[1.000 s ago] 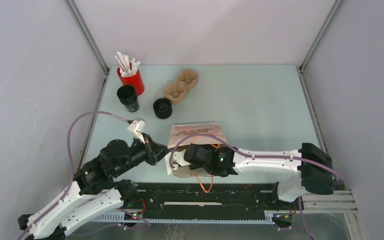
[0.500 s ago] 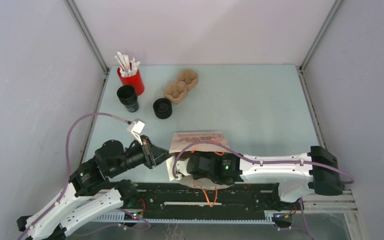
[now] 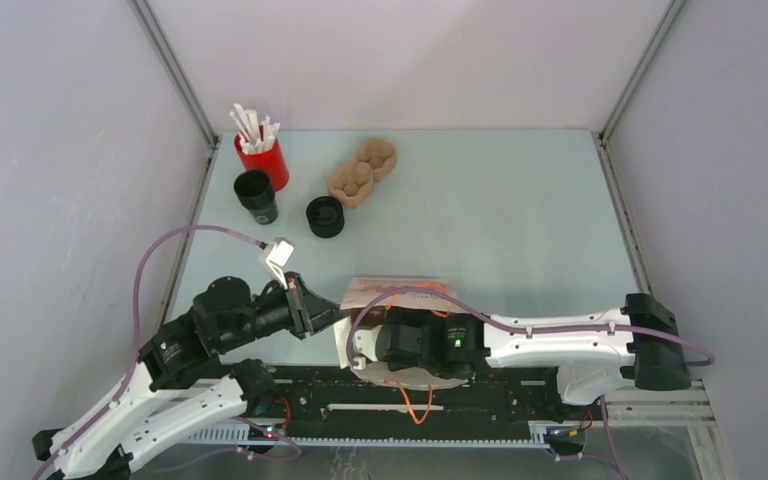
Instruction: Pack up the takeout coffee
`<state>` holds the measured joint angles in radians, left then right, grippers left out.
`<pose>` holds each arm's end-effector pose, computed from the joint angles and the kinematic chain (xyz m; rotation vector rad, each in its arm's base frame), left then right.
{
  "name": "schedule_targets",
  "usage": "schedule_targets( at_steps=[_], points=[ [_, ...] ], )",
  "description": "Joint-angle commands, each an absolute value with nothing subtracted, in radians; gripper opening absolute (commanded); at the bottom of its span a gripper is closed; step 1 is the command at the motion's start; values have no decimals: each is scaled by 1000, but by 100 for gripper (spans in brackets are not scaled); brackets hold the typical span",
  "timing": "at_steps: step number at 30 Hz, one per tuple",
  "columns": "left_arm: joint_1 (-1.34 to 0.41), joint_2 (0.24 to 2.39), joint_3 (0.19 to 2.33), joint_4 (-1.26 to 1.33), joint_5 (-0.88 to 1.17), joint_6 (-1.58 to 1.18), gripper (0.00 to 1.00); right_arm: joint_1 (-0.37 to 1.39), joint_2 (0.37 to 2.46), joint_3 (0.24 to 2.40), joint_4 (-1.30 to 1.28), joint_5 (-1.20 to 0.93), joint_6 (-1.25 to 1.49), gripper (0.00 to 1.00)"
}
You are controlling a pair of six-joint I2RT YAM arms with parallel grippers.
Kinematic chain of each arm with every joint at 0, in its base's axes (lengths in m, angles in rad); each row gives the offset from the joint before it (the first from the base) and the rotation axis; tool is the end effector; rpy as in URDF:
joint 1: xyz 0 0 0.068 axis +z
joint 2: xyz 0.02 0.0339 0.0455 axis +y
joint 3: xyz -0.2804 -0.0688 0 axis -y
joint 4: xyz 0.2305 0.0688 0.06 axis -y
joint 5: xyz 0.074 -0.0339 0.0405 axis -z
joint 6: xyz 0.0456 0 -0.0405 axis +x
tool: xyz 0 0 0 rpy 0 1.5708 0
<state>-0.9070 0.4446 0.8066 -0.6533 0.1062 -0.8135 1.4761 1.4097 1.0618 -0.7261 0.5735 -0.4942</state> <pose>0.0427 -0.0624 0.3376 0.1784 2.0625 -1.2385 0.0498 0.2622 0.2694 -1.9192 1.4904 -0.3404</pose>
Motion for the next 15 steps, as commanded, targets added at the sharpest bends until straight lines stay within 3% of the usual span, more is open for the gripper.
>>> schedule_targets(
  at_steps=[1,15],
  points=[
    [-909,492,881,-659,69,-805,0,1444,1423,1108,-747,533,-487,31],
    [-909,659,1046,-802,-86,-734,3,1277,1460,1143,-718,354,-543,31]
  ],
)
